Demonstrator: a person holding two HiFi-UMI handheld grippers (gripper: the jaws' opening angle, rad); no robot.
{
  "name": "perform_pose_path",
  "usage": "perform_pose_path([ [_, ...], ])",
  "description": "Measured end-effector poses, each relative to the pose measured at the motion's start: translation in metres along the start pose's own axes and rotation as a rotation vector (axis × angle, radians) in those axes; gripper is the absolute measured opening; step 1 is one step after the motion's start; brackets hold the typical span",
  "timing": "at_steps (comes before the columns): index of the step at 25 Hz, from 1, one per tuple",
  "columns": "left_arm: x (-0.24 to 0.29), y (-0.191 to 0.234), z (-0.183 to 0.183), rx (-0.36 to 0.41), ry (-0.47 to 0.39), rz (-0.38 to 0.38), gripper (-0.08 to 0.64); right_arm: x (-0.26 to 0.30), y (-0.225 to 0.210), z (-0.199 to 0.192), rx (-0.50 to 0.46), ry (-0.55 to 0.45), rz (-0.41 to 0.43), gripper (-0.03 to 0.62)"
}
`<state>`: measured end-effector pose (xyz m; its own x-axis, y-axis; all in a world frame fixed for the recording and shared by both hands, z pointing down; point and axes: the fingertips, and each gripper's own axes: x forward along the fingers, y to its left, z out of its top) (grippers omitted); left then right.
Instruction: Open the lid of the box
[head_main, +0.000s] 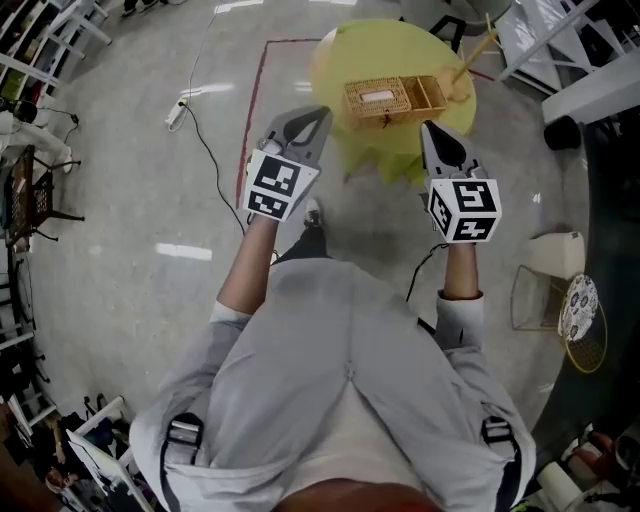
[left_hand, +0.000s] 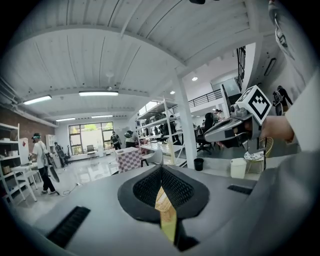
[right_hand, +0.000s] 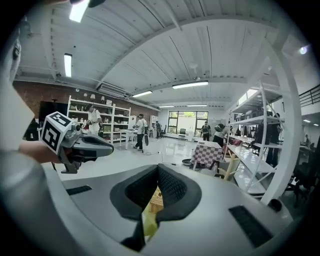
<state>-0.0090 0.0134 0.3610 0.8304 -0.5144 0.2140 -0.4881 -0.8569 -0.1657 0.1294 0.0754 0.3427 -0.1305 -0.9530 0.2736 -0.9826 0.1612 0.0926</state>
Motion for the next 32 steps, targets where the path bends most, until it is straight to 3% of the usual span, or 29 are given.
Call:
perform_pose_path([
  [9, 0.084, 0.077, -0.003, -0.024, 0.018, -0.065, 0.029, 0.097, -0.049, 0.019, 0.027, 0.038, -0.063, 0.023],
  [19, 0.135, 0.134, -0.054, -0.070, 0.093, -0.121, 0.029, 0.155, -0.064, -0.053, 0.103, 0.204, -0.100, 0.026],
  [26, 0.160, 0.116, -0.093, -0.143, 0.156, -0.168, 0.029, 0.170, -0.072, -0.108, 0.151, 0.308, -0.052, 0.074],
  [32, 0.172, 0.087, -0.120, -0.201, 0.221, -0.152, 0.029, 0.175, -0.069, -0.150, 0.172, 0.390, 0.026, 0.089],
])
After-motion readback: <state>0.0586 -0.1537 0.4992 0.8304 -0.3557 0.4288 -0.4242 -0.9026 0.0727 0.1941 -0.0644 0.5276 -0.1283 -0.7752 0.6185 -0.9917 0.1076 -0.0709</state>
